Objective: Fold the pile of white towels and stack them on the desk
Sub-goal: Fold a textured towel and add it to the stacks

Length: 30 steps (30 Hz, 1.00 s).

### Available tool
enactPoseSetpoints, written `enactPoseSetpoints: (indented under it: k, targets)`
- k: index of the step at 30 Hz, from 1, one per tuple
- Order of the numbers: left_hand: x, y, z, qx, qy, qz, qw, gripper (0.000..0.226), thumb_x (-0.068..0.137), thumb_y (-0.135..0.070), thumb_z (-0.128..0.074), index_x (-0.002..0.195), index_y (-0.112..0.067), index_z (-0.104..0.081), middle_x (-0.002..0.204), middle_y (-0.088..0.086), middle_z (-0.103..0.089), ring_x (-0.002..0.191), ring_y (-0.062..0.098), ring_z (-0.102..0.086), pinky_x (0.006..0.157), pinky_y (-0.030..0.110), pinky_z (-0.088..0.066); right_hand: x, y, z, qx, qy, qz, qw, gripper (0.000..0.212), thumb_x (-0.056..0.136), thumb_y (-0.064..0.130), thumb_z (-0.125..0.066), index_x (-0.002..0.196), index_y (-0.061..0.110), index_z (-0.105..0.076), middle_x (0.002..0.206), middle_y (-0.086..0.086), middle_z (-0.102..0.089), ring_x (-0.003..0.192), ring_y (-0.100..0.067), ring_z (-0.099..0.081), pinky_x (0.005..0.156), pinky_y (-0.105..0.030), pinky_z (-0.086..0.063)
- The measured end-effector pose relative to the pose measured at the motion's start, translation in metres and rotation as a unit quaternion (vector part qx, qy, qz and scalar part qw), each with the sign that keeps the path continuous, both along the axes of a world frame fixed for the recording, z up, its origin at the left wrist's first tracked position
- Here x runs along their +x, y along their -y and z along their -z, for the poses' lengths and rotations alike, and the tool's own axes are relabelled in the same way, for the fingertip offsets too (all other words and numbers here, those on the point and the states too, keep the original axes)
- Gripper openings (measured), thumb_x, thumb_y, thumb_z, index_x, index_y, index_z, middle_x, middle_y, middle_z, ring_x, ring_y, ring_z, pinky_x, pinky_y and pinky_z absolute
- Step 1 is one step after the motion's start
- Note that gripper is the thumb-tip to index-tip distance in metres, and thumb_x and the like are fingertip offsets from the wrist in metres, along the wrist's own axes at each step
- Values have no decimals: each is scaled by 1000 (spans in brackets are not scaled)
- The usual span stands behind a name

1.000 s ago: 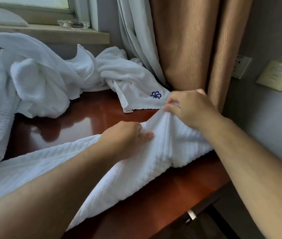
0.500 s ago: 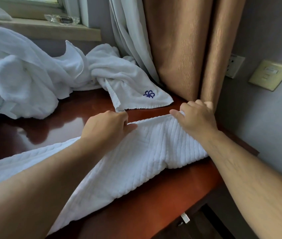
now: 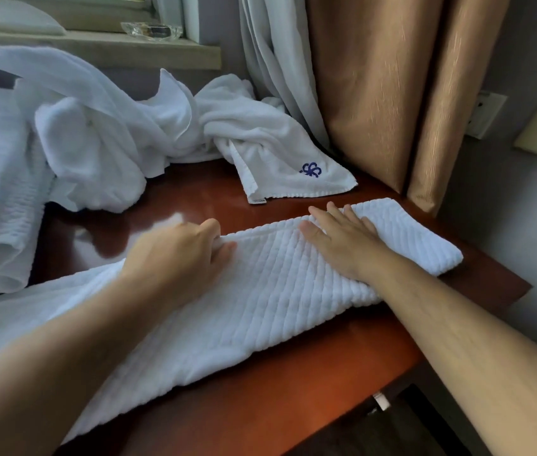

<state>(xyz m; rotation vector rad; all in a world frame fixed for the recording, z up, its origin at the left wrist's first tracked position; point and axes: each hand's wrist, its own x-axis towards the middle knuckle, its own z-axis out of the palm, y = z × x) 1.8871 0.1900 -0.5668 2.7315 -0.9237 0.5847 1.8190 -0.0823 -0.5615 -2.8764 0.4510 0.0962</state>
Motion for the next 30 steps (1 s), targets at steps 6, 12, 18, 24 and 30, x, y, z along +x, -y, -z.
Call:
enactPoseSetpoints:
  k: [6, 12, 18, 24, 30]
  targets:
    - [10, -7, 4, -25, -10, -22, 999, 40, 94, -65, -31, 83, -28, -45, 71, -8, -53, 58, 17, -47, 47, 28, -26, 6, 24, 0, -43, -31, -39, 998, 67, 98, 72, -12, 159, 45, -7, 170, 10, 5, 156, -18, 11, 124, -42, 6]
    - [4, -36, 1, 1, -27, -61, 998, 41, 95, -65, -30, 92, -29, -50, 76, -8, -54, 65, 19, -50, 52, 31, -32, 16, 0, -13, -59, -52, 23, 997, 57, 106, 53, -16, 160, 35, -19, 170, 0, -7, 156, -28, 0, 125, -53, -4]
    - [-12, -132, -14, 25, -120, -104, 987, 44, 87, -74, -37, 102, -35, -49, 80, -12, -53, 74, 14, -55, 61, 33, -42, 23, -137, -27, 51, 122, -131, 983, 53, 99, 52, -47, 140, 21, -55, 149, 0, -50, 139, -22, -39, 117, -45, -30]
    - [-46, -209, -29, -18, -166, -120, 979, 49, 76, -78, -45, 98, -35, -55, 84, -13, -62, 77, 14, -56, 69, 36, -47, 20, -260, -23, 56, 122, -305, 943, 48, 96, 59, -54, 130, 26, -61, 134, 2, -56, 127, -23, -44, 112, -39, -31]
    - [-49, -273, -31, 24, -69, -228, 971, 42, 87, -70, -53, 99, -31, -65, 101, -3, -71, 97, 25, -64, 67, 32, -40, 23, -296, -11, 58, 142, -321, 935, 42, 100, 52, -49, 130, 25, -61, 129, 1, -58, 122, -23, -46, 103, -37, -36]
